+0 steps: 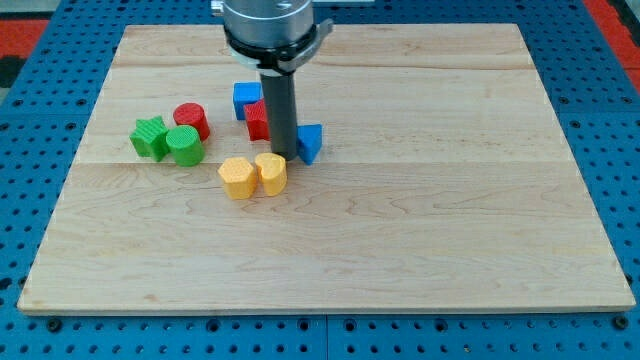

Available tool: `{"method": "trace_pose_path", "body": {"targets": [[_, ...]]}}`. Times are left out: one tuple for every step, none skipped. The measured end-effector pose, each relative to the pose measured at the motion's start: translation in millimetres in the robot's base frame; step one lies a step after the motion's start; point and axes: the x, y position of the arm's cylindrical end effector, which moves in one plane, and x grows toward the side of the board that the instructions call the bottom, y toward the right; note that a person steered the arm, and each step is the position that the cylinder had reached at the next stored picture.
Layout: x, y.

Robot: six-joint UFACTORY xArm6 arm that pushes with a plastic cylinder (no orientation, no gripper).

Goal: Place the blue triangle to the right side of the blue cube

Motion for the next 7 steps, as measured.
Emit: {"method": "trace_pose_path", "body": {"targets": [[-15.8,33.0],[-52.2,47.0],[-56.3,47.2],[-15.8,52.5],[-12.1,89.9],[-45.5,112.6],[-56.9,100.5]]}}
